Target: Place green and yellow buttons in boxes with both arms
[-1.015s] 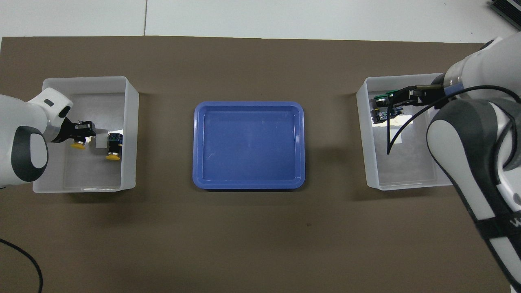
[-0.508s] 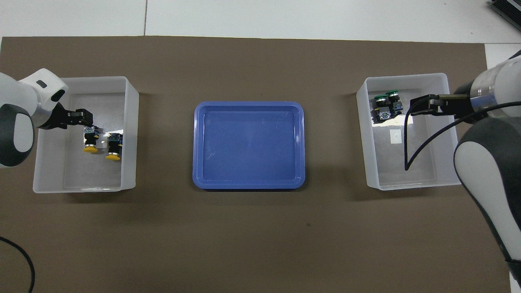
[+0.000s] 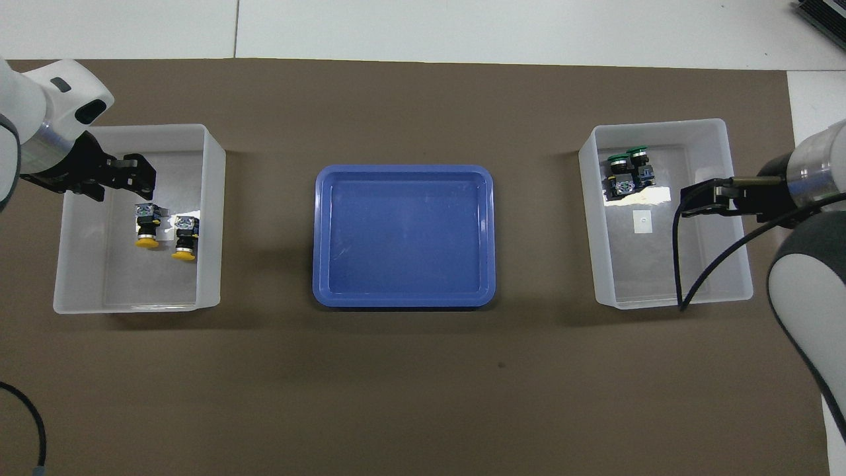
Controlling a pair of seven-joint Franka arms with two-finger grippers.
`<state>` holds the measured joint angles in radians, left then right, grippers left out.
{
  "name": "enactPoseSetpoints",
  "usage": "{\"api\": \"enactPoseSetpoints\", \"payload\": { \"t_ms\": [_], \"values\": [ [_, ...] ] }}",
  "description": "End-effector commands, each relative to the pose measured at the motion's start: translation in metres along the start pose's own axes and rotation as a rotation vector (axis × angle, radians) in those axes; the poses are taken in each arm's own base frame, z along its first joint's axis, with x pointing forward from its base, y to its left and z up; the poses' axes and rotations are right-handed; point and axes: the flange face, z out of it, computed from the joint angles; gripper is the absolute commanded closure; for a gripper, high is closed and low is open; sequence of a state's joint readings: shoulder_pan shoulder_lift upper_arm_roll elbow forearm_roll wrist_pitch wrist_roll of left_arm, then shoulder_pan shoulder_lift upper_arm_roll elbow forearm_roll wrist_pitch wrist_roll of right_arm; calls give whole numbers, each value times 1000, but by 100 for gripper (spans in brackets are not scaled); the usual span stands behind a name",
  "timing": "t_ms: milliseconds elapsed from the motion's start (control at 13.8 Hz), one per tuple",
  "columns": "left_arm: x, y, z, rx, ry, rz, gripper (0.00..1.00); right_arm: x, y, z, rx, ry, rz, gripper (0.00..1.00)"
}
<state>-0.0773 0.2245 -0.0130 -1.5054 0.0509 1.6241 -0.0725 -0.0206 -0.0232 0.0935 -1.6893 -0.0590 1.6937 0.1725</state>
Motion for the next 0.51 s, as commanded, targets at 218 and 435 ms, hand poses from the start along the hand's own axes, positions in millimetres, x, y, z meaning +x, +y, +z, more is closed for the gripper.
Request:
{"api": "enactPoseSetpoints", "payload": {
  "t_ms": [218, 435],
  "values": [
    [-43, 4, -78, 4, 87, 2, 21, 0, 3, 1, 14, 2, -10, 0],
    [-55, -2, -93, -1, 111, 2, 0, -3, 5, -1, 14, -3, -7, 0]
  ]
}}
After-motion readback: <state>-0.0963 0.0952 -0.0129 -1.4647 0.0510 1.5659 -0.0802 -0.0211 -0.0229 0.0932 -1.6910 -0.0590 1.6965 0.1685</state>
